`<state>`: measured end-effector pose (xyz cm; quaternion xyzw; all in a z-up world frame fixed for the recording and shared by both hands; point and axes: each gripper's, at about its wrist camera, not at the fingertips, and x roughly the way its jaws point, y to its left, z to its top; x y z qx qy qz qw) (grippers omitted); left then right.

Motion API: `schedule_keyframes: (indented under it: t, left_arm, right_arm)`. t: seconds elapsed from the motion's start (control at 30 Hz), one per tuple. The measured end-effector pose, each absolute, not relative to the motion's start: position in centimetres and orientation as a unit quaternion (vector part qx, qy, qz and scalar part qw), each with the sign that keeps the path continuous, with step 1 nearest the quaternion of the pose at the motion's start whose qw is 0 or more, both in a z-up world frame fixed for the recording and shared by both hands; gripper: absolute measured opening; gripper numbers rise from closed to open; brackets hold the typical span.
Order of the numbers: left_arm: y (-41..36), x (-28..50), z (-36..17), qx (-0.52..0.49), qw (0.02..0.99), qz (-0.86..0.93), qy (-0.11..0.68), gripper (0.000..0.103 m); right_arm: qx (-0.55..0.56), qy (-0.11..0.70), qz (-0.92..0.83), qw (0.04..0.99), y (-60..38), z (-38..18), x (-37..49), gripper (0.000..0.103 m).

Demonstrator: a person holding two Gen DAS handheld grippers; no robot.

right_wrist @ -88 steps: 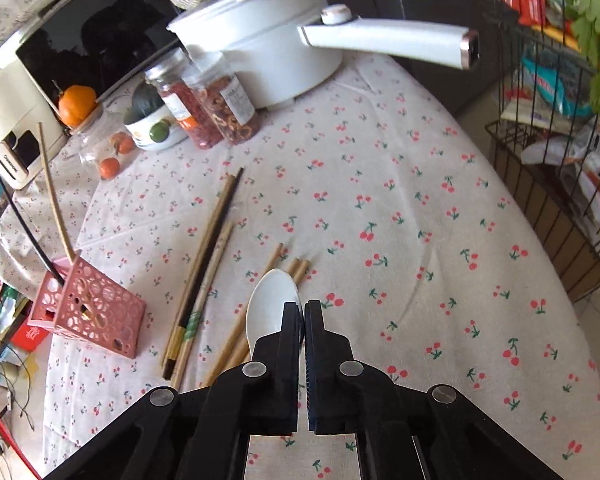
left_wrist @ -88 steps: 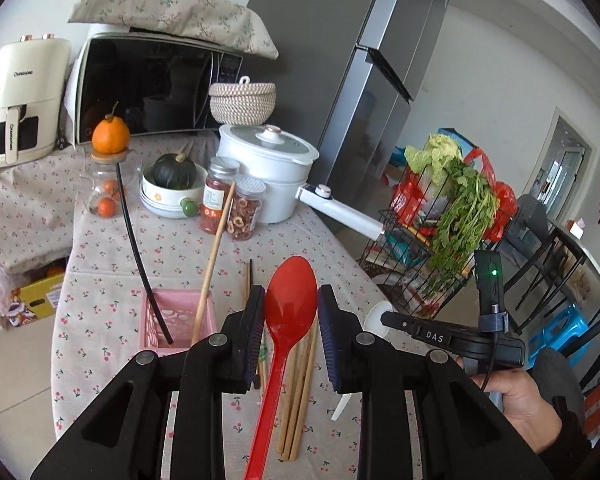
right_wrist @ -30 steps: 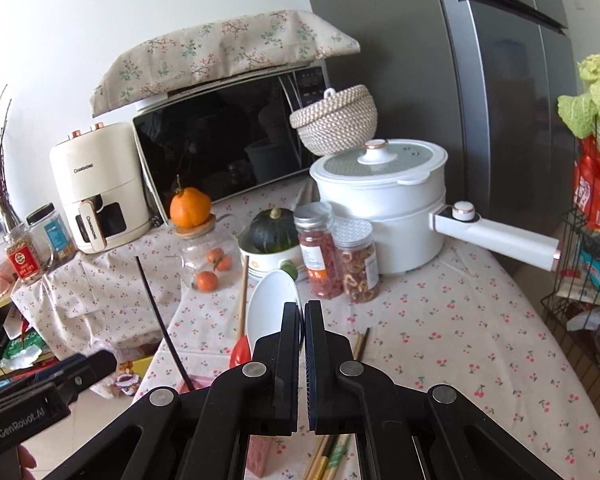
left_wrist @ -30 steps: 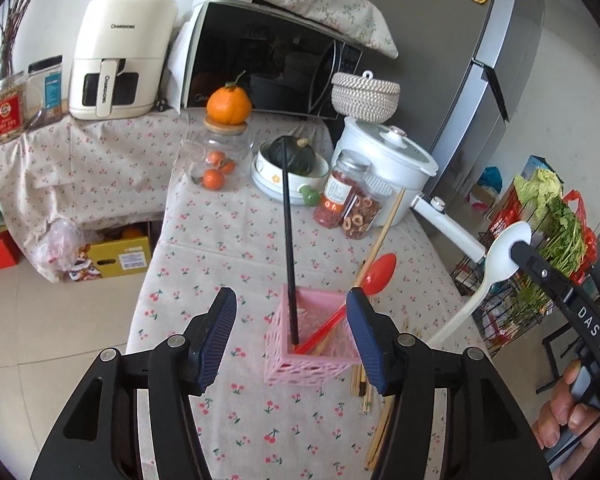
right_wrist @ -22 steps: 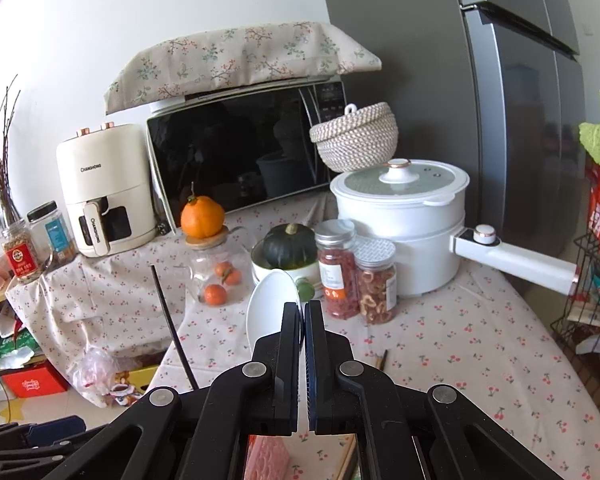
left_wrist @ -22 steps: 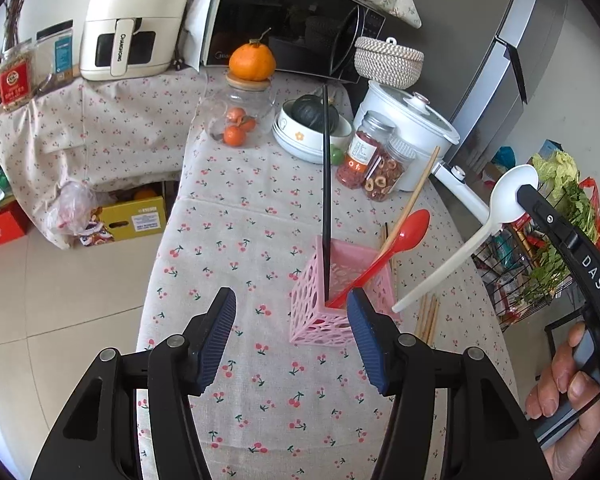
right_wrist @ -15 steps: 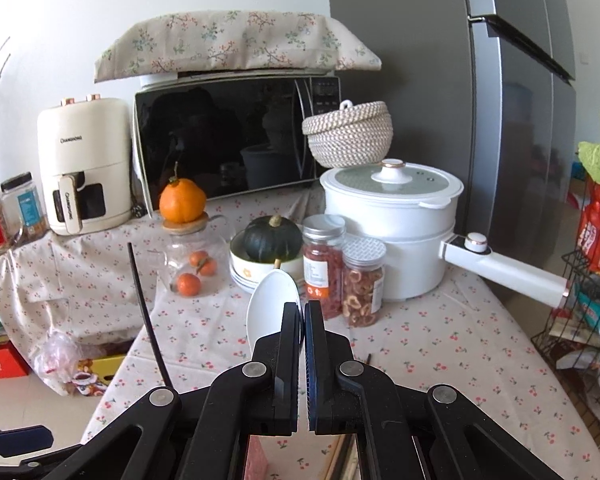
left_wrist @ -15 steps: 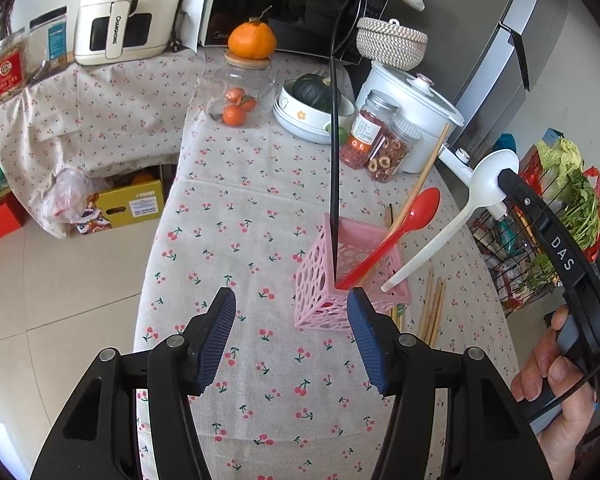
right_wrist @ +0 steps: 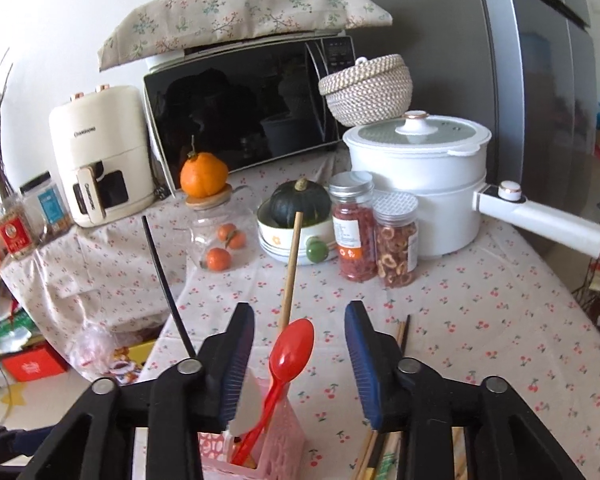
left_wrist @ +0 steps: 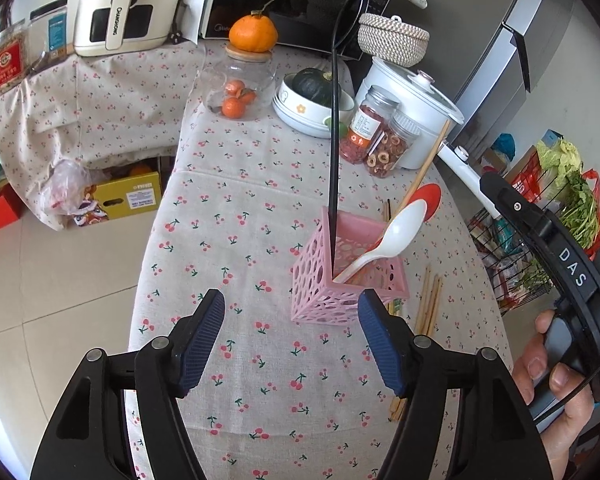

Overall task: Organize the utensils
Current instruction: 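Move both tools back to the remaining wooden chopsticks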

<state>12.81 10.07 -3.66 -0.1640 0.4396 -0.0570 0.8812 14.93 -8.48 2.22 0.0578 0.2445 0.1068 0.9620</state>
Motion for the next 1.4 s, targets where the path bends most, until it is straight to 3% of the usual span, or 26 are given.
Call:
schedule_keyframes:
  t: [0.1, 0.17, 0.27, 0.47, 0.8, 1.4]
  left_arm:
    - [9.8, 12.8, -3.8, -0.160, 0.880, -0.056, 0.444, 0.075]
    - [9.6, 12.7, -3.8, -0.158, 0.879, -0.058, 0.445, 0.076]
    - [9.0, 12.4, -3.8, -0.150, 0.879, -0.064, 0.448, 0.077]
    - [7.2, 12.2, -4.2, -0.133, 0.875, -0.081, 0.459, 0.080]
    - [3.5, 12.2, -6.2, -0.089, 0.858, -0.095, 0.496, 0.082]
    - [-1.3, 12.8, -9.7, -0.029, 0.831, -0.119, 0.543, 0.082]
  right_arm:
    - [0.076, 0.249, 0.105, 0.960, -9.6, 2.5, 14.8, 0.051]
    - [0.075, 0.253, 0.102, 0.959, -10.3, 2.6, 14.7, 0.062]
    - [0.069, 0.258, 0.098, 0.959, -11.2, 2.7, 14.5, 0.071]
    - [0.053, 0.281, 0.081, 0.955, -13.9, 2.2, 14.3, 0.082]
    - [0.017, 0.381, 0.047, 0.923, -18.1, -1.9, 14.9, 0.086]
    - [0.065, 0.548, -0.017, 0.834, -22.9, -11.0, 18.7, 0.086]
